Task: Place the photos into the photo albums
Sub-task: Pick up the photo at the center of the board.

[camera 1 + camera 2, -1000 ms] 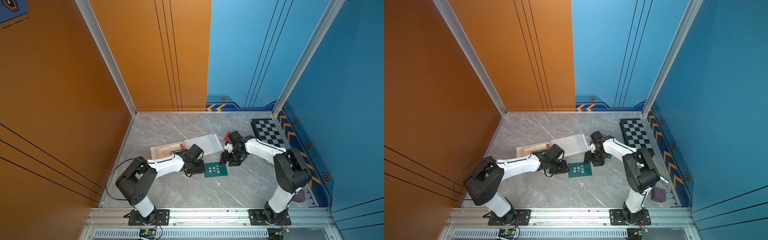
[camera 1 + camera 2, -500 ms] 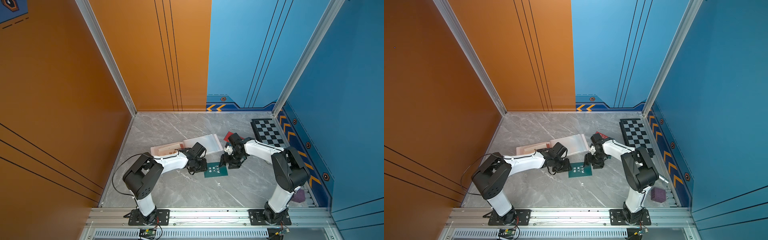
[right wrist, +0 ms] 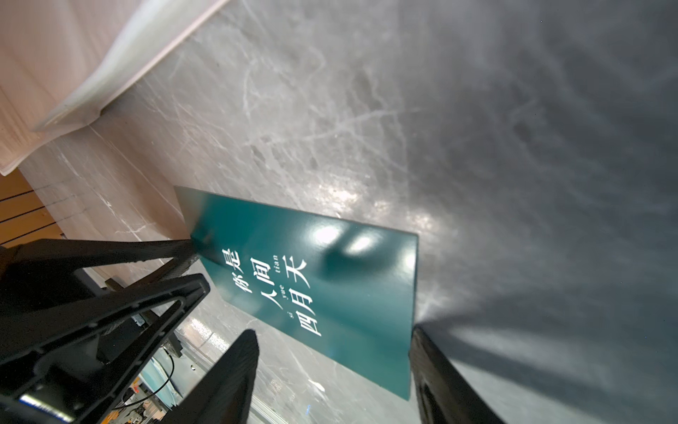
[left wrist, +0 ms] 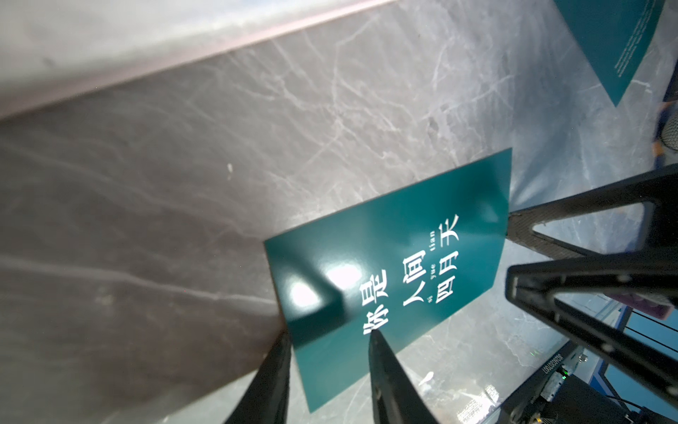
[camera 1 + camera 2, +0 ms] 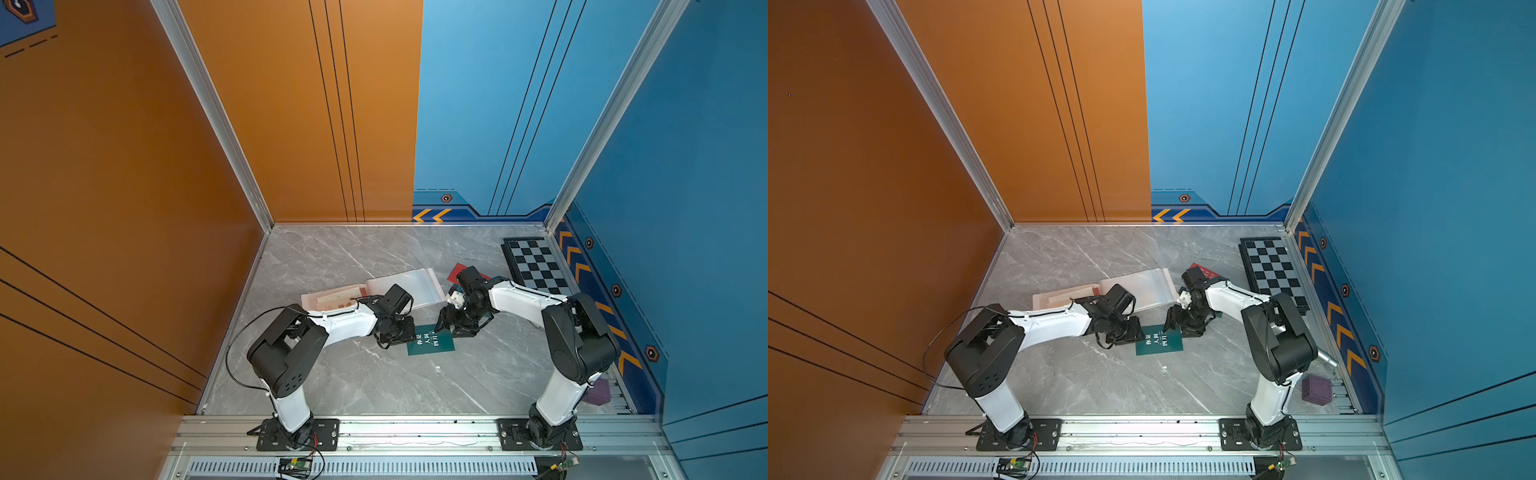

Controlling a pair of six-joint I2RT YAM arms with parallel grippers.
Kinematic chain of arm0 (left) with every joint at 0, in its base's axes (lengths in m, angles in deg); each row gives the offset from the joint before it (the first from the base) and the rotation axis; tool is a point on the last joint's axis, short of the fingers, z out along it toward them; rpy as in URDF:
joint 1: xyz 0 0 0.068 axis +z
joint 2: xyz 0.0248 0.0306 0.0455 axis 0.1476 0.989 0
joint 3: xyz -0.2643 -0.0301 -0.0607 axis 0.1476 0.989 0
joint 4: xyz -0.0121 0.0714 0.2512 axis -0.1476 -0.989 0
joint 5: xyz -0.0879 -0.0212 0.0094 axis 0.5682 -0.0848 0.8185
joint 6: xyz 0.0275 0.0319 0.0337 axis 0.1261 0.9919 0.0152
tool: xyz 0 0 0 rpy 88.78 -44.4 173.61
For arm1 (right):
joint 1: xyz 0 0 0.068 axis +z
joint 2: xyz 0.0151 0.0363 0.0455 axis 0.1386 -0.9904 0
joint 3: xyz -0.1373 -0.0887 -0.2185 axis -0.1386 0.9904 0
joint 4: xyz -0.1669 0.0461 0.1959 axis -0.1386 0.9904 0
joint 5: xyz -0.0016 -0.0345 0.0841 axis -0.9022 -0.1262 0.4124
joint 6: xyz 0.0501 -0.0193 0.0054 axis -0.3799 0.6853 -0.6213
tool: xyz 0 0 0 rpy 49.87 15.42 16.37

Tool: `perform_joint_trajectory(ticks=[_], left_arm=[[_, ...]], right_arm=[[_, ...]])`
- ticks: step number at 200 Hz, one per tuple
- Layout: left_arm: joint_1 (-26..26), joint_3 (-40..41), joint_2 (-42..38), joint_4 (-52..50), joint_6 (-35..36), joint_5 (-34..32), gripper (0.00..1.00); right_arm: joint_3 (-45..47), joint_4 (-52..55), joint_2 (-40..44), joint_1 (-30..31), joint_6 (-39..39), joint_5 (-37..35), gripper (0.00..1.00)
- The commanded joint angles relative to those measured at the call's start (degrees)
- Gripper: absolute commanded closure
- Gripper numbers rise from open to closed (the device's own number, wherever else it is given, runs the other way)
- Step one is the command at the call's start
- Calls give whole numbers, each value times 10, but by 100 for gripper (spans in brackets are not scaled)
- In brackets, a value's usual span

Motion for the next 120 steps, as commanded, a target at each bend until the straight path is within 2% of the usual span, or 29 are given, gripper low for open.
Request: perform_joint_trajectory(ticks=[1, 120], left_arm=[[-5, 3, 34, -21, -1, 2, 63], [2, -12, 55, -21, 5, 12, 63]], right_arm=[[12, -24, -3, -5, -10, 40, 33], [8, -15, 91, -55, 10, 188, 35]])
